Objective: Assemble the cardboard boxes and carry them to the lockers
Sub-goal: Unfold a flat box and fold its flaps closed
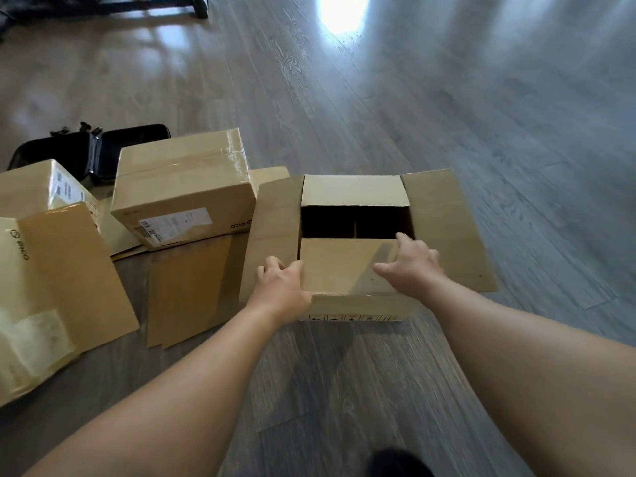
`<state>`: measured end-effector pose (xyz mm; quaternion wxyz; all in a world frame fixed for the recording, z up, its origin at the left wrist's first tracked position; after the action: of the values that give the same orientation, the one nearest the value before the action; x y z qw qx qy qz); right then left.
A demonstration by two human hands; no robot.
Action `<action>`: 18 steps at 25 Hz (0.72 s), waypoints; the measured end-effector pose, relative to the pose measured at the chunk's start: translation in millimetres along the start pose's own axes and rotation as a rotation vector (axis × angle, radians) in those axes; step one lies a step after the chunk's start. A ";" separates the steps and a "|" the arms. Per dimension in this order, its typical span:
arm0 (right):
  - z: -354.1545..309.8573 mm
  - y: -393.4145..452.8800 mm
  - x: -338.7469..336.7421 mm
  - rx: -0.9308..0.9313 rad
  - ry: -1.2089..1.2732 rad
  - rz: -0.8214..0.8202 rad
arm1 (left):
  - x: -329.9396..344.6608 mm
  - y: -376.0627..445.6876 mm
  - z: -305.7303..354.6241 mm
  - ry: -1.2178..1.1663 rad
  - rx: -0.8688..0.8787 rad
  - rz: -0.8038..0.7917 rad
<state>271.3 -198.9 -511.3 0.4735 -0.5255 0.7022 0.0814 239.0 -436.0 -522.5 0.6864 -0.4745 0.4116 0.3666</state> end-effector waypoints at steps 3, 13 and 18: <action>-1.5 1.7 -2.6 -0.054 -0.170 -0.051 | 8.8 1.7 1.3 0.030 0.012 -0.039; 4.2 3.1 -11.1 0.038 -0.454 -0.112 | 1.2 18.2 -0.8 -0.008 0.091 -0.104; -5.3 -24.6 11.0 -0.044 -0.460 -0.294 | -9.6 30.9 24.2 0.003 -0.127 0.081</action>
<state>288.3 -220.1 -507.2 0.6155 -0.5997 0.4906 0.1443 212.9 -405.3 -519.5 0.6386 -0.5007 0.4075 0.4188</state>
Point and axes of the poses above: each hand's wrist, its own y-axis towards the middle knuckle, its own x-axis out of the palm, z = x × y, the point moved 2 cm from there along y, towards the middle knuckle, and after that the axes turned 11 degrees about y, right-handed, at the moved point
